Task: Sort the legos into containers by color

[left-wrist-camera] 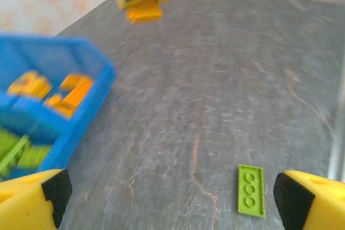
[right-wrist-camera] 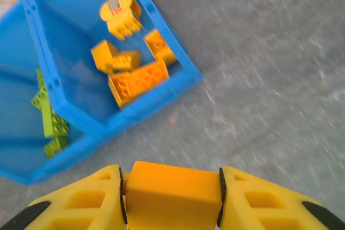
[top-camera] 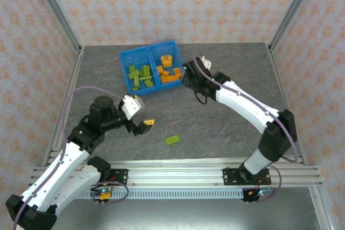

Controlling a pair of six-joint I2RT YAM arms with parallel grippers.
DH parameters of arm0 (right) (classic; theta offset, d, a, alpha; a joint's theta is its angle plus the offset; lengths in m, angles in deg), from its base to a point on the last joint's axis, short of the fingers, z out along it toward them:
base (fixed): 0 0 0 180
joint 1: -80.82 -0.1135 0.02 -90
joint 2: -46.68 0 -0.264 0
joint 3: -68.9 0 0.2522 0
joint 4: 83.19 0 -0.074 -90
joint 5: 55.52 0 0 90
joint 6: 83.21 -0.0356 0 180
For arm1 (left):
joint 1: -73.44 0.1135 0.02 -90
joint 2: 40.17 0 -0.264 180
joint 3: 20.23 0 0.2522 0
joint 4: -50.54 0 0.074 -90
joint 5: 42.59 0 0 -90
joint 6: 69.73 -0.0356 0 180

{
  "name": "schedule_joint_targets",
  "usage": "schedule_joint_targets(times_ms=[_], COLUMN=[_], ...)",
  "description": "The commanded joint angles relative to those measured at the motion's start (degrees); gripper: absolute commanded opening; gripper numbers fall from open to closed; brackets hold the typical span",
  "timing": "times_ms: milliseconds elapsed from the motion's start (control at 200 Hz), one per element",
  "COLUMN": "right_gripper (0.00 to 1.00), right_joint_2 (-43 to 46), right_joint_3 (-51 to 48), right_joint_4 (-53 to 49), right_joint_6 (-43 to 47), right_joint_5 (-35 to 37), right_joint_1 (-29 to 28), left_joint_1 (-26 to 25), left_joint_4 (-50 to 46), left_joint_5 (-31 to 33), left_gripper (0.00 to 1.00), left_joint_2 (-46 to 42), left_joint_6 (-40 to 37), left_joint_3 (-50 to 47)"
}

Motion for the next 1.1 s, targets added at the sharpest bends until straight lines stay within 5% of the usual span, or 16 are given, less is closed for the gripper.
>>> schedule_joint_targets(times_ms=[0,255,355,681,886,1096], right_gripper=[0.39,0.39,0.39,0.45,0.58,0.60], right_joint_2=[-7.85,-28.87,-36.42,-55.61,-55.32,-48.11], right_joint_3=[7.06,28.96,37.49,63.04,65.71,66.34], right_joint_4=[4.33,0.80,-2.27,-9.78,-9.15,-12.44], right_joint_6=[3.57,3.09,3.38,3.34,3.53,5.91], right_joint_5=[-1.08,-1.35,0.08,-2.68,-5.05,-6.78], right_joint_1=[2.22,3.36,3.64,4.41,4.68,4.88], left_joint_1=[-0.24,-0.18,-0.19,-0.23,-0.22,-1.62], left_joint_4=[1.92,-8.36,-14.33,-14.27,-11.25,-9.68], left_joint_5=[14.56,31.49,31.60,26.14,20.17,14.43], left_gripper=[1.00,0.97,0.96,1.00,1.00,1.00], left_joint_2=[-0.36,5.33,10.20,14.42,15.96,20.90], left_joint_6=[20.12,54.79,62.80,60.90,59.08,58.60], left_joint_3=[1.64,1.94,3.78,4.79,3.55,5.24])
